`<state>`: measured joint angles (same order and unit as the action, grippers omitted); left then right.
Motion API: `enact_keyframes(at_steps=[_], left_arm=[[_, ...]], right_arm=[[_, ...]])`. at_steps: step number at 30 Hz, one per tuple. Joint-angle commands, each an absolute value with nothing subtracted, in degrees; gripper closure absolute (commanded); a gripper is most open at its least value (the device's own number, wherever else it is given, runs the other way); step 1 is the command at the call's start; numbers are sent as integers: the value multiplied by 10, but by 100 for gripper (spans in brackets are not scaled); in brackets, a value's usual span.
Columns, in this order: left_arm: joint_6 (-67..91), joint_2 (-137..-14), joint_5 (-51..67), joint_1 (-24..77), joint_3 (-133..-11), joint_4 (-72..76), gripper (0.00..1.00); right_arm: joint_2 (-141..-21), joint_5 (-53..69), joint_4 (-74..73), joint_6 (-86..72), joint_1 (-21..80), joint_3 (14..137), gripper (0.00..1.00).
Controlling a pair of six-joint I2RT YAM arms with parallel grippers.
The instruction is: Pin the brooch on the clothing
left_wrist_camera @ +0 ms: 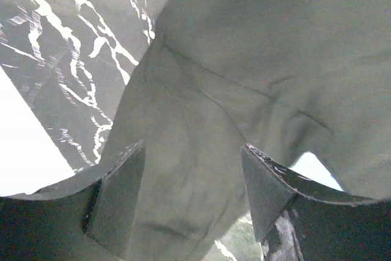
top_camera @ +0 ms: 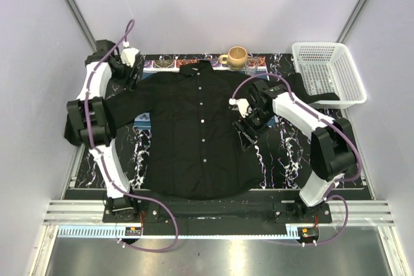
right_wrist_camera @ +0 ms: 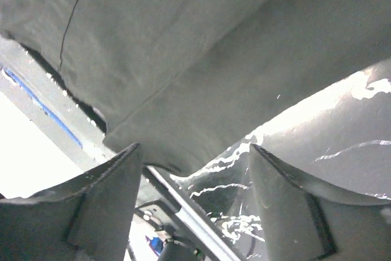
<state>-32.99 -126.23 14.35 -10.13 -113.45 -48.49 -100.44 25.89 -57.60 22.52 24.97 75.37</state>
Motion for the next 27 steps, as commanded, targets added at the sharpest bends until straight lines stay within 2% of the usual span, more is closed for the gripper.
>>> enact_keyframes(at_steps=[1,7,11,14,17,20,27], left_arm=[[-365,-1035,252,-98,-1024,-487,32],[-399,-855,320,-97,-792,-501,32],[-389,-812,246,-107,-710,-477,32],[-423,-842,151,-141,-715,-484,32],[-493,-894,105,-194,-740,-502,30],[-546,-949,97,-230,-778,-514,27],[-571,-1065,120,-236,-849,-530,24]], right_arm=[[-920,254,-603,253,249,707,28],[-920,269,-562,234,265,676,41],[-948,265,-540,229,279,667,47],[-964,265,-526,222,294,659,48],[-966,267,-524,217,301,657,48],[-964,265,-525,214,301,659,47],[-970,265,-534,211,301,664,45]])
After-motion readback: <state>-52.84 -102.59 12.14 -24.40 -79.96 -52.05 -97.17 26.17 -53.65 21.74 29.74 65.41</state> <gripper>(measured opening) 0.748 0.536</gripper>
